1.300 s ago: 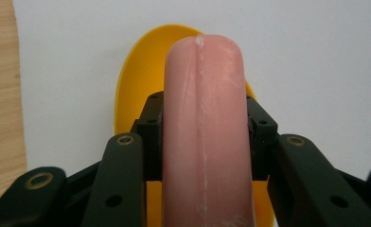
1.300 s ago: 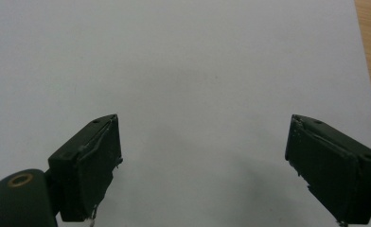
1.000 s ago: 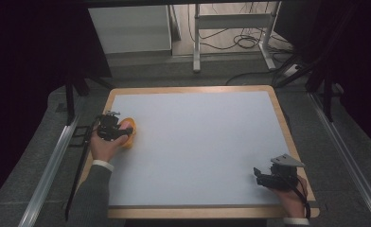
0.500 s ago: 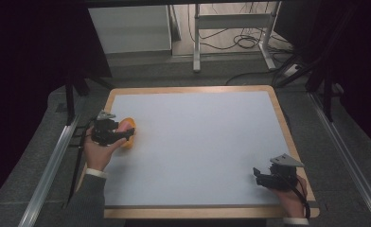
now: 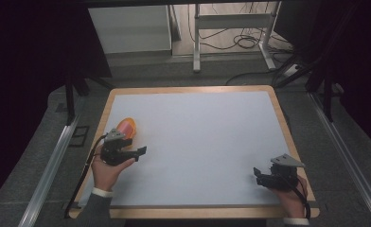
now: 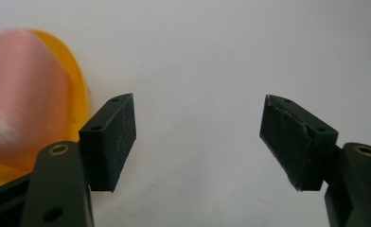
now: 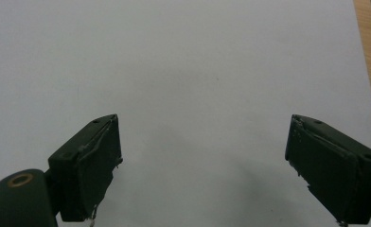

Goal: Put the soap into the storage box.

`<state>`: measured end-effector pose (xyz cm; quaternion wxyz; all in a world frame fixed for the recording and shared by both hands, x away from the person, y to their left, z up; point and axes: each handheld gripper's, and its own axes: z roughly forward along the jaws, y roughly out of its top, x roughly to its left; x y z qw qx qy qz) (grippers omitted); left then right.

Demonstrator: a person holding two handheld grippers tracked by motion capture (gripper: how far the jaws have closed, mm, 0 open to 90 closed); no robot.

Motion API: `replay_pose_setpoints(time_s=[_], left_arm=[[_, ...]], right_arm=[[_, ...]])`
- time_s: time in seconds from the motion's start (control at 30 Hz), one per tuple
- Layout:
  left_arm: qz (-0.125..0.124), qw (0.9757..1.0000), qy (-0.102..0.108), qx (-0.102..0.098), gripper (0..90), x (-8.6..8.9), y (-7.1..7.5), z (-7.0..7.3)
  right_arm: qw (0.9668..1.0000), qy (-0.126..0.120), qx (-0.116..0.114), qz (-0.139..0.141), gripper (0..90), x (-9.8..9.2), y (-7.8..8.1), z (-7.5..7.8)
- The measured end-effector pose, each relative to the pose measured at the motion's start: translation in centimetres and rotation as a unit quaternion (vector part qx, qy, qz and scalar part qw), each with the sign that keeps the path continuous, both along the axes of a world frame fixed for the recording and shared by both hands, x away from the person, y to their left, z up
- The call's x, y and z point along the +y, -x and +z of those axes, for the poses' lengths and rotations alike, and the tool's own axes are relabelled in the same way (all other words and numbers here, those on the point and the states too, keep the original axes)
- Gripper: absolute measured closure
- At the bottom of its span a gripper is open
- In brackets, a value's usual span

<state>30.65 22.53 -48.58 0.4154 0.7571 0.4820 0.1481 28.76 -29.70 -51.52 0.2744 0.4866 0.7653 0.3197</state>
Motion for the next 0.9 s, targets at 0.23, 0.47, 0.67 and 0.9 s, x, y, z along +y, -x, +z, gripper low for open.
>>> replay_pose_setpoints(time_s=[0.23, 0.47, 0.67, 0.9], left_arm=[[-0.006, 0.9999, -0.005, 0.015, 28.0, -0.6, 1.3, -2.1], [-0.010, 0.9997, -0.003, 0.022, 27.5, -0.5, 2.3, -3.2], [0.003, 0.9992, -0.038, 0.011, 27.2, -0.3, 2.7, -3.1], [-0.003, 0.9992, -0.037, 0.015, 26.5, -0.4, 2.7, -3.2]], right_arm=[[1.0000, 0.000, 0.001, 0.001, 11.2, 0.1, 0.0, -0.1], [1.0000, 0.000, 0.002, -0.001, 11.2, -0.1, -0.1, -0.1], [0.9998, -0.020, -0.006, 0.007, 11.2, 0.0, 0.2, 0.5], [0.9999, -0.013, -0.004, 0.007, 11.2, 0.2, 0.1, 0.3]])
